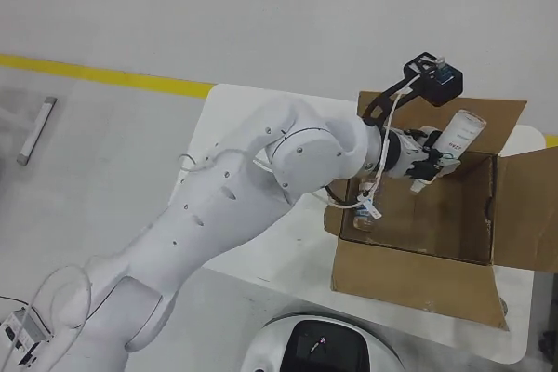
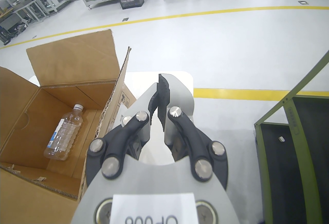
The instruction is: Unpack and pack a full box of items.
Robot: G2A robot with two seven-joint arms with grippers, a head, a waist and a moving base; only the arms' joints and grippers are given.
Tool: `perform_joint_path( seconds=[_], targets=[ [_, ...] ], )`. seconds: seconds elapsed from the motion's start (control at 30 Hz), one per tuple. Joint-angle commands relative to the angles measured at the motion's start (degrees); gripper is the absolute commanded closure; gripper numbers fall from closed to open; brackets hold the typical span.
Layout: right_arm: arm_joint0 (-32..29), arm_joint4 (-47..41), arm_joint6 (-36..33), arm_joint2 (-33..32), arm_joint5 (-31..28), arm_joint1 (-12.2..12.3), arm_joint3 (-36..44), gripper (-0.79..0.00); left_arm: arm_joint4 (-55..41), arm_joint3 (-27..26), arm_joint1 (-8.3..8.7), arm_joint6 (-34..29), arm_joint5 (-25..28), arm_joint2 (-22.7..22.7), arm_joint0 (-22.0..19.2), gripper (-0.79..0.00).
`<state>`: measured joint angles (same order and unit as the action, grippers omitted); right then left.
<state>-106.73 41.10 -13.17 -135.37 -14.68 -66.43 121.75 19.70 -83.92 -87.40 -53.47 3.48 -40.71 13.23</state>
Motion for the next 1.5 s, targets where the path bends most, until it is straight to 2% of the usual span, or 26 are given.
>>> perform_joint_path(
  seconds=[0.0,0.17,0.27,0.43,0.63,0.8,1.03,1.13,1.47],
  targets=[
    [-0.2,0.4,0.2,0.2,-0.3,-0.1,0.0,0.000,0.3,-0.1,-0.13,1.6,-1.1,0.0,0.8,0.000],
    [-0.3,0.8,0.7,0.3,-0.4,-0.3,0.2,0.000,-0.6,1.5,-1.22,3.2,-1.2,1.1,-0.7,0.000],
    [-0.4,0.7,0.9,0.4,-0.2,-0.4,0.5,0.000,-2.7,4.5,-2.45,2.2,-2.6,3.1,-2.3,0.000],
    [-0.4,0.7,1.1,0.4,0.0,-0.6,0.5,0.000,-3.2,12.1,-5.27,1.2,-3.5,8.7,-5.4,0.000],
    [-0.4,0.7,1.3,0.5,0.3,-0.8,0.5,0.000,-6.5,21.7,-8.74,1.9,-1.7,13.0,-6.5,0.000],
    [-0.2,0.9,1.2,0.9,0.7,-0.9,0.7,0.000,-8.3,27.9,-11.14,2.3,-1.4,14.6,-6.9,0.000],
    [0.0,1.5,1.0,1.2,0.4,-1.0,0.2,0.000,-9.1,33.5,-13.46,1.0,-2.9,15.7,-7.2,0.000],
    [0.2,1.7,1.0,1.3,0.4,-1.1,0.2,0.000,-9.0,34.5,-14.01,0.7,-3.0,15.6,-7.8,0.000],
    [0.8,2.3,0.3,1.7,0.0,-1.1,-0.1,0.000,-9.0,34.5,-14.01,0.7,-3.0,15.6,-7.8,0.000]
  ],
)
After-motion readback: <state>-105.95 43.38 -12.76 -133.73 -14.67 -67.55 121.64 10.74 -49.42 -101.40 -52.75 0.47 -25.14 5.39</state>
